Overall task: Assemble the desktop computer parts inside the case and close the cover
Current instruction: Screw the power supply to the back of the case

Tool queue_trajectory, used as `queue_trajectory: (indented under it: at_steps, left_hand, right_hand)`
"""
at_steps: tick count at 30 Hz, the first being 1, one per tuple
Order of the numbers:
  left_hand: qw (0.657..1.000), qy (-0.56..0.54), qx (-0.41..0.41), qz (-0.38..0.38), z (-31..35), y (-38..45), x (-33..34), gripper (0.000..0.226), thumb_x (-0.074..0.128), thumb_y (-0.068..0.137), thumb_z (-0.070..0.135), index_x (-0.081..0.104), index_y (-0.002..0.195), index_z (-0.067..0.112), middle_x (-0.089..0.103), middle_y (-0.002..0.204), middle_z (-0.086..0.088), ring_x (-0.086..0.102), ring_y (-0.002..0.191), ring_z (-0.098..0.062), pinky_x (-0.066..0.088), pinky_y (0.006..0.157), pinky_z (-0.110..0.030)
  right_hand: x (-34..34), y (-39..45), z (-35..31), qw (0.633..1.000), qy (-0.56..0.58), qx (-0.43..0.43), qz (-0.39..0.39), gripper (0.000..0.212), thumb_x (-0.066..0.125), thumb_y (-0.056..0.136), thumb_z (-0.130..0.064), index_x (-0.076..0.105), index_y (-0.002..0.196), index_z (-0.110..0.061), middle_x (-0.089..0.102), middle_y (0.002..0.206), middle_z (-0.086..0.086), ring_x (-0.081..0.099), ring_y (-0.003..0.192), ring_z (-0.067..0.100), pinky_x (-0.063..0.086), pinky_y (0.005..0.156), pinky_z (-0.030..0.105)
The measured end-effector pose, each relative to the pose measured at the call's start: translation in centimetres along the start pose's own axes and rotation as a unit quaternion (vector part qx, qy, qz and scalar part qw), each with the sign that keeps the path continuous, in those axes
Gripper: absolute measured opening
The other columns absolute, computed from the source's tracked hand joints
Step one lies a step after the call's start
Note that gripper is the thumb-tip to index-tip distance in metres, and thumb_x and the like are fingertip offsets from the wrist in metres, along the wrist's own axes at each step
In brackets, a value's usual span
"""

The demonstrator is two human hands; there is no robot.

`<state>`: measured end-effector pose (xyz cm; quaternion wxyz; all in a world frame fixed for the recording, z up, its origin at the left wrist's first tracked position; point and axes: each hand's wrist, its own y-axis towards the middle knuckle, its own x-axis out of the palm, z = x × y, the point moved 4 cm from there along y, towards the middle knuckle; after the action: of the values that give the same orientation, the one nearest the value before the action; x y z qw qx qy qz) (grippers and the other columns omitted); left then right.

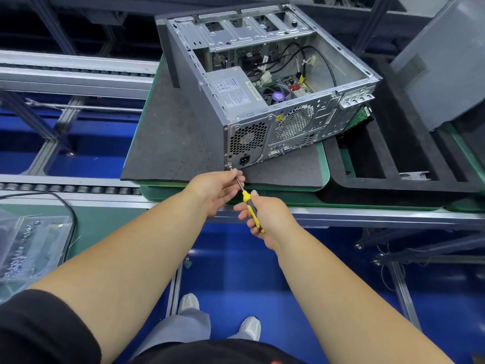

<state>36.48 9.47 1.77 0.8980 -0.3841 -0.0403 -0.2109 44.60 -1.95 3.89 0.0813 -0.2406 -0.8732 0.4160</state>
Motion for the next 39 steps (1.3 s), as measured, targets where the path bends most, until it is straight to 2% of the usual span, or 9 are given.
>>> queue_trajectory:
  at_steps: [5,11,16,20,23,27,32,36,39]
  left_hand:
    - [1.0,0.002,-0.006,0.018,0.1,0.4,0.0,0.009,0.068,0.09,0.021,0.071,0.091,0.012,0.075,0.075,0.003,0.067,0.062,-0.002,0.052,0.055,-0.015]
    - [0.999,-0.002,-0.011,0.033,-0.3,0.8,-0.1,0.017,0.076,0.083,0.029,0.072,0.082,0.013,0.073,0.073,0.003,0.065,0.058,-0.003,0.05,0.051,-0.015]
    - [0.999,-0.019,-0.008,-0.025,-0.3,0.6,0.1,0.014,0.067,0.091,0.021,0.071,0.099,0.011,0.077,0.089,0.001,0.073,0.078,-0.006,0.054,0.058,-0.017]
    - [0.999,-0.035,-0.017,-0.011,-0.3,0.6,0.2,0.013,0.07,0.089,0.018,0.071,0.097,0.009,0.076,0.084,0.001,0.072,0.073,-0.005,0.053,0.055,-0.016]
    - [0.999,-0.018,-0.028,0.013,-0.4,0.8,0.3,0.015,0.075,0.084,0.024,0.072,0.088,0.01,0.075,0.077,0.002,0.068,0.06,-0.003,0.051,0.05,-0.014]
    - [0.999,-0.01,-0.015,0.032,-0.5,0.8,0.4,0.017,0.076,0.083,0.029,0.072,0.081,0.012,0.073,0.07,0.004,0.065,0.057,-0.003,0.05,0.05,-0.014]
    - [0.999,-0.045,-0.004,-0.011,-0.2,0.1,0.3,0.014,0.068,0.09,0.019,0.07,0.101,0.01,0.076,0.086,0.001,0.073,0.078,-0.007,0.054,0.059,-0.017]
    - [0.999,-0.05,-0.015,-0.009,0.0,0.0,0.3,0.008,0.066,0.092,0.014,0.069,0.097,0.01,0.076,0.08,0.001,0.072,0.072,-0.004,0.054,0.056,-0.015]
    - [0.999,-0.039,-0.018,0.003,0.0,0.3,0.4,0.005,0.069,0.09,0.016,0.069,0.092,0.011,0.075,0.073,0.003,0.07,0.064,-0.002,0.053,0.054,-0.013]
  right_hand:
    - [-0.6,0.1,0.3,0.999,-0.012,-0.039,0.036,0.027,0.066,0.093,-0.037,0.061,0.087,-0.012,0.056,0.076,0.004,0.049,0.058,0.012,0.043,0.049,0.022]
    - [-0.7,0.0,0.0,0.998,-0.024,-0.032,0.046,0.038,0.049,0.102,-0.039,0.067,0.083,-0.012,0.065,0.072,0.0,0.05,0.052,0.011,0.042,0.045,0.02]
    - [-0.6,0.5,-0.3,0.999,0.002,0.013,0.032,0.051,0.038,0.106,-0.04,0.069,0.078,-0.01,0.062,0.062,-0.001,0.04,0.051,0.01,0.034,0.043,0.019]
    - [-0.9,0.5,0.2,0.999,0.02,-0.016,0.032,0.039,0.058,0.095,-0.048,0.066,0.085,-0.011,0.059,0.069,0.002,0.046,0.052,0.011,0.04,0.047,0.021]
    - [-1.4,0.5,0.3,0.993,-0.066,-0.066,0.067,0.03,0.067,0.09,-0.043,0.062,0.086,-0.014,0.061,0.075,0.001,0.053,0.059,0.014,0.045,0.056,0.027]
    - [-1.2,0.2,-0.2,0.993,-0.08,-0.056,0.069,0.034,0.053,0.099,-0.043,0.066,0.082,-0.016,0.065,0.071,-0.003,0.052,0.056,0.011,0.042,0.052,0.024]
    - [-0.8,0.4,-0.8,0.998,-0.034,0.023,0.045,0.052,0.036,0.106,-0.041,0.066,0.076,-0.011,0.059,0.062,-0.001,0.04,0.052,0.011,0.034,0.047,0.022]
    - [-1.1,0.6,-0.1,0.999,0.006,-0.007,0.045,0.042,0.052,0.099,-0.047,0.066,0.083,-0.01,0.058,0.066,0.002,0.044,0.049,0.011,0.036,0.044,0.021]
    - [-1.5,0.8,0.0,0.994,-0.069,-0.066,0.06,0.03,0.068,0.089,-0.043,0.061,0.087,-0.015,0.059,0.072,0.002,0.052,0.058,0.015,0.043,0.052,0.027]
